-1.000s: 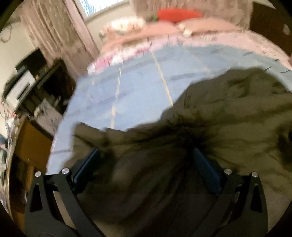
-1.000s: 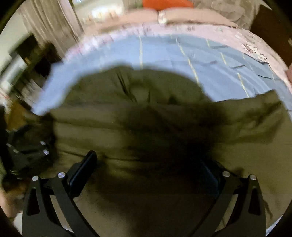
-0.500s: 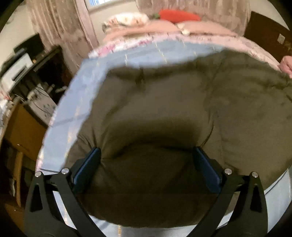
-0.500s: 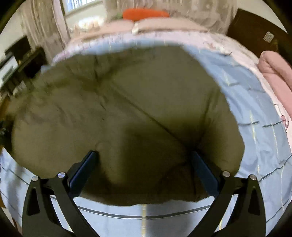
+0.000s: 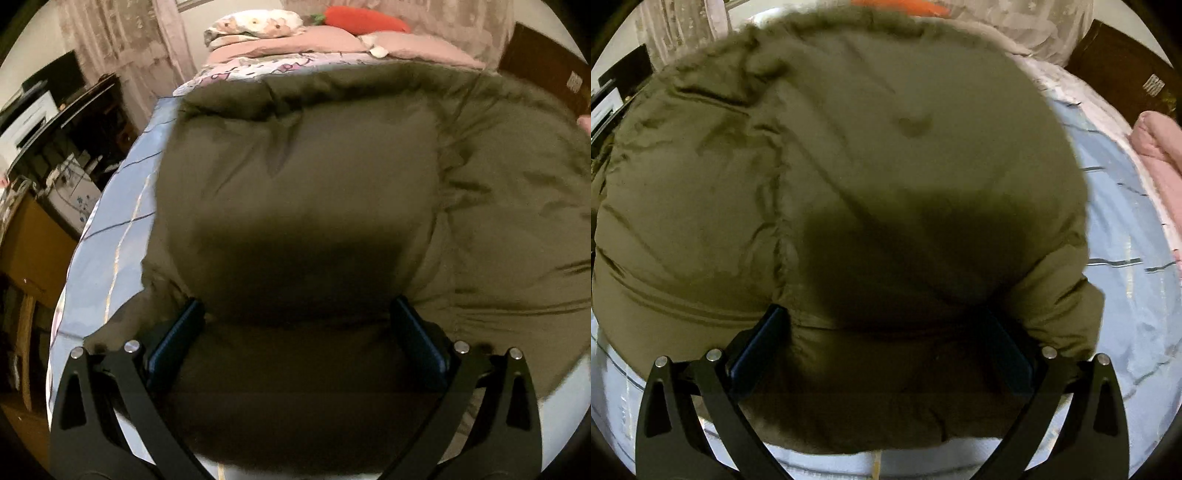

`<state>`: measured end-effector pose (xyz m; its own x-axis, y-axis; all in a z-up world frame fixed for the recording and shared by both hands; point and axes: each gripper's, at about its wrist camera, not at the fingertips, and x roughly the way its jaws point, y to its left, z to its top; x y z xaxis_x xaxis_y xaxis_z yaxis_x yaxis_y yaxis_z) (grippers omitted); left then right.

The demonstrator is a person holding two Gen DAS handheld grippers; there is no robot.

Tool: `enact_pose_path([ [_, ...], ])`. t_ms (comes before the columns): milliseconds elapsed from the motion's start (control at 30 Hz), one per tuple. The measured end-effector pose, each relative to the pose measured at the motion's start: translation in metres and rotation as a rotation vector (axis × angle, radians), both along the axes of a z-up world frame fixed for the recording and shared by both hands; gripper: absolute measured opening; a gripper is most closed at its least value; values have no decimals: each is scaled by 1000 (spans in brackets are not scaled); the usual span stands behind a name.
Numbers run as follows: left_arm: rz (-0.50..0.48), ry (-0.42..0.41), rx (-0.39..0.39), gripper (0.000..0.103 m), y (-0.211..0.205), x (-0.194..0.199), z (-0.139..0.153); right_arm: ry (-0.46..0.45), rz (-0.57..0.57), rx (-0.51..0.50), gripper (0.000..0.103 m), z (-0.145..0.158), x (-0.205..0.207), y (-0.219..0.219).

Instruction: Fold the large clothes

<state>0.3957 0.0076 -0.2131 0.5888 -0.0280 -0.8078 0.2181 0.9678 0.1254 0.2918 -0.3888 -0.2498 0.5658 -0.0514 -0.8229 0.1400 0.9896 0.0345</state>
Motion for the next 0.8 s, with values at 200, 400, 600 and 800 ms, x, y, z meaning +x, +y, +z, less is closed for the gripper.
enact_pose_path([
  [200, -27, -75, -93, 101, 7, -60, 94, -269, -20, -19, 102, 113, -71, 18],
  [400, -57, -273, -251, 101, 11, -183, 200, -421, -67, -12, 102, 199, -170, 50],
  [600, -47, -567, -248, 101, 21, -315, 268, -590, -75, -114, 102, 243, -270, 81],
  [800, 37, -619, -387, 101, 54, -378, 256, -677, -107, -50, 102, 227, -344, 87],
])
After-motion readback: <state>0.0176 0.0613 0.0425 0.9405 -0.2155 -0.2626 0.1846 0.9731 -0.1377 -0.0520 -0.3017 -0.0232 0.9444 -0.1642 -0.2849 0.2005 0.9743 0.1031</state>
